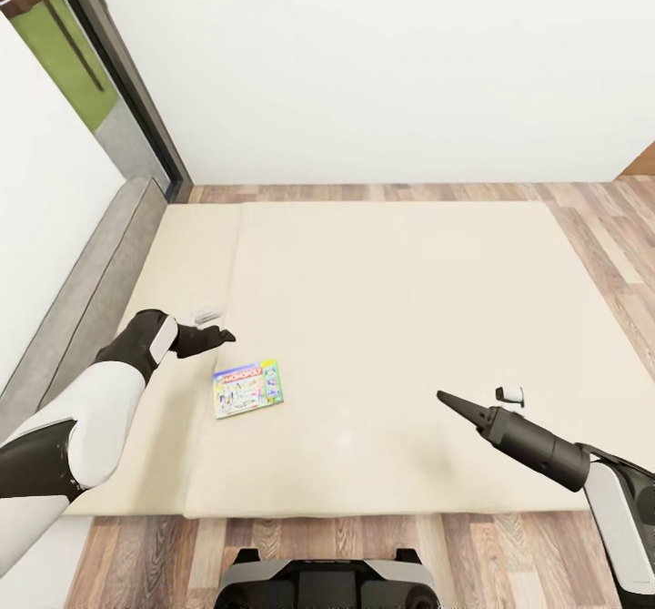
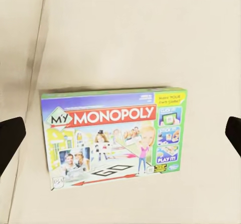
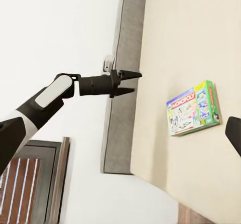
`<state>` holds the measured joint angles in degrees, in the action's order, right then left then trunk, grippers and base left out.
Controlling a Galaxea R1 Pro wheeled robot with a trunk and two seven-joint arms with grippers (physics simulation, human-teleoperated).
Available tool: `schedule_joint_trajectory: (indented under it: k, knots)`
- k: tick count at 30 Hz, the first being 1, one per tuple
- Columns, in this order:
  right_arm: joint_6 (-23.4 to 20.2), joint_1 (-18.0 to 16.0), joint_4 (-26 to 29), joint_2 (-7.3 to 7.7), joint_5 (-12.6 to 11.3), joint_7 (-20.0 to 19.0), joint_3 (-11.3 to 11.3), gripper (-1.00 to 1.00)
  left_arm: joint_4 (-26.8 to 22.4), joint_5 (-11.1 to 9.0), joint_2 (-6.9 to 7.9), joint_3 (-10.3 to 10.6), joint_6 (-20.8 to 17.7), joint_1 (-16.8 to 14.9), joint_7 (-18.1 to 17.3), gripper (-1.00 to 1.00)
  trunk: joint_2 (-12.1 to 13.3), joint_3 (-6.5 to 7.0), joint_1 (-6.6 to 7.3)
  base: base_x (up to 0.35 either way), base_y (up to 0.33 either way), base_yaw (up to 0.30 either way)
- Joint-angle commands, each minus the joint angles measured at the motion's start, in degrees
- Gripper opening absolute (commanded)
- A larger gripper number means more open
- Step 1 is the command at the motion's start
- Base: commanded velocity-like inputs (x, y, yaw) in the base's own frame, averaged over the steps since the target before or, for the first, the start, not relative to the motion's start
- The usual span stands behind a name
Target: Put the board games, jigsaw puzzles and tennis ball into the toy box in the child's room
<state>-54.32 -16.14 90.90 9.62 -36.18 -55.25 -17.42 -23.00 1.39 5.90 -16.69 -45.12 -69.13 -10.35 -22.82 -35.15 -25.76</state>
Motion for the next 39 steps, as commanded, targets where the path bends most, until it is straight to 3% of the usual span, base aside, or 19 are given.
schedule_joint_trajectory:
  k: [1, 7, 16, 17, 21, 26, 31, 39]
  knots:
    - [-0.4, 0.0, 0.1, -0.13, 0.0, -0.1, 0.0, 1.00, 0.2, 0.2, -0.12, -0.3, 0.2, 0.0, -0.2, 1.00, -0.1, -0.17, -0.03, 0.000, 0.000, 0.000]
    - [-3.1, -2.6, 0.1, -0.14, 0.1, 0.8, 0.0, 1.00, 1.6, 0.3, -0.48, -0.3, 0.9, 0.0, -0.1, 1.00, -0.1, -0.74, -0.03, 0.000, 0.000, 0.000]
    - [-5.7, -16.4, -1.6, -0.16, -0.2, 6.1, 1.4, 1.00, 2.0, 0.3, -0.70, -0.3, 0.9, -0.1, -0.1, 1.00, -0.1, -1.59, -0.03, 0.000, 0.000, 0.000]
    - [-5.7, -19.1, -2.7, -0.10, -0.2, 7.0, 2.1, 1.00, 2.0, 0.2, -0.74, -0.3, 0.9, -0.1, -0.1, 1.00, -0.1, -1.68, -0.03, 0.000, 0.000, 0.000]
    - [-5.7, -23.6, -7.2, -0.02, -0.3, 8.0, 3.6, 1.00, 2.1, 0.2, -0.91, -0.3, 0.9, -0.1, -0.1, 1.00, -0.1, -2.06, -0.03, 0.000, 0.000, 0.000]
    - [-5.7, -30.6, -19.6, -0.24, 0.2, 10.3, 6.3, 1.00, 2.1, 0.3, -1.60, -0.3, 0.8, -0.1, -0.1, 1.00, -0.1, -2.53, -0.03, 0.000, 0.000, 0.000]
    - [-5.7, -34.8, -27.3, -0.68, 0.5, 15.3, 8.5, 1.00, 2.1, 0.3, -1.79, -0.3, 0.7, -0.1, -0.1, 1.00, -0.1, -3.01, -0.03, 0.000, 0.000, 0.000]
    - [-5.7, -36.5, -30.3, -0.89, 0.3, 18.8, 9.3, 1.00, 2.0, 0.2, -1.78, -0.3, 0.5, -0.1, -0.1, 1.00, -0.1, -3.76, -0.03, 0.000, 0.000, 0.000]
